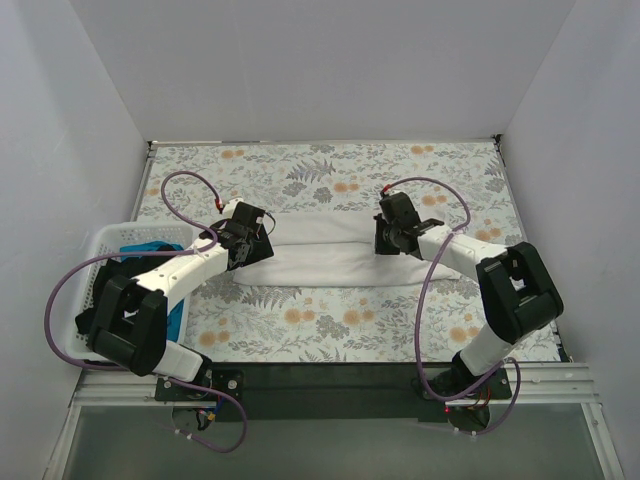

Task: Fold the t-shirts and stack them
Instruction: Fold the tshirt

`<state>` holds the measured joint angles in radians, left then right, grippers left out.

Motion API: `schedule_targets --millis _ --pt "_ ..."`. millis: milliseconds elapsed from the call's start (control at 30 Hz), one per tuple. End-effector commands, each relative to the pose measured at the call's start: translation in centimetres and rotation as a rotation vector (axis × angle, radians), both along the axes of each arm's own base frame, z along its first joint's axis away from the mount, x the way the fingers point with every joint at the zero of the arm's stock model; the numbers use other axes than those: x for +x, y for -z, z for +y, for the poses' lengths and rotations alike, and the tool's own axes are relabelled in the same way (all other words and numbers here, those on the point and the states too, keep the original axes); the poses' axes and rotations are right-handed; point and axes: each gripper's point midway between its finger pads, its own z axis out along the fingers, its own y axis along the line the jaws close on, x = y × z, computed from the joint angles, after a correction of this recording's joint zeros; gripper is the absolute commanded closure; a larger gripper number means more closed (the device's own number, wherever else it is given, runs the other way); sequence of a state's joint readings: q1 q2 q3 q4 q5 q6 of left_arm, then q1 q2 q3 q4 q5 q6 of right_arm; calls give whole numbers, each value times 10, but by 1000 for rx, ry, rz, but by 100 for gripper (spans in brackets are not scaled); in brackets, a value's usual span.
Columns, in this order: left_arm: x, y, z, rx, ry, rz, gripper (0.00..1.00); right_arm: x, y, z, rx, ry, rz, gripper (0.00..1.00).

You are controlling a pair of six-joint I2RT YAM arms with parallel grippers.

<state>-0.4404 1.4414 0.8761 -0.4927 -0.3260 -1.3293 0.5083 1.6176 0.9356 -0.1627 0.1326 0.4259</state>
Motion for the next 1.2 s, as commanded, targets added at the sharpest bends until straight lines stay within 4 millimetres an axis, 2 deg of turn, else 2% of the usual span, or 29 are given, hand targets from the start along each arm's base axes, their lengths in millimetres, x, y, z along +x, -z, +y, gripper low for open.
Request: schedule_targets --millis 0,200,300,367,433,467,500,533,600,700,733,767,800,833,867,933,967,1000,1033,1100,1167 --pt "5 -18 5 -9 -26 -61 36 28 -27 8 13 31 -94 99" --pt "5 -16 8 4 -39 -51 36 47 -38 13 -4 34 -125 99" --pt "4 -14 10 11 -50 -42 36 51 -32 21 1 7 -107 99" --pt "4 -12 12 16 -58 -32 36 50 -20 25 0 -15 -76 97" --pt "4 -11 14 20 -65 -28 35 47 -13 29 8 -38 -51 86" --pt "4 -10 15 21 -69 -26 36 46 -11 28 8 -40 -42 72" --pt "4 -10 15 22 -74 -28 36 41 -10 29 12 -51 -34 67" --pt "4 -9 16 24 -80 -26 35 41 -18 28 11 -64 -56 57" --pt "3 -8 19 25 -95 -19 35 39 -25 22 -6 -75 -78 50" --pt "3 -5 25 22 -124 -6 35 35 -44 3 -11 -83 -127 43" --pt "3 -4 26 18 -132 -1 35 32 -58 -5 -4 -73 -157 42" --pt "4 -2 30 16 -146 4 35 27 -53 -23 -14 -38 -144 42" --pt "5 -1 33 13 -162 7 35 25 -62 -44 -9 18 -159 42" --pt "5 0 33 12 -165 9 35 19 -62 -46 -1 21 -160 42" --pt "5 0 37 12 -175 14 34 8 -47 -72 -13 82 -111 41" --pt "5 1 38 11 -180 17 34 -4 -48 -92 33 162 -96 41" --pt "5 2 37 5 -179 20 34 -17 -31 -115 36 236 -46 41" --pt "4 3 36 1 -176 22 34 -24 -29 -120 73 268 -29 41" --pt "4 3 35 -4 -175 22 34 -27 -31 -135 98 327 -39 42" --pt "2 5 35 -6 -170 28 34 -42 -18 -142 151 377 7 40" --pt "0 6 36 -2 -174 37 35 -47 -16 -161 195 461 15 39"
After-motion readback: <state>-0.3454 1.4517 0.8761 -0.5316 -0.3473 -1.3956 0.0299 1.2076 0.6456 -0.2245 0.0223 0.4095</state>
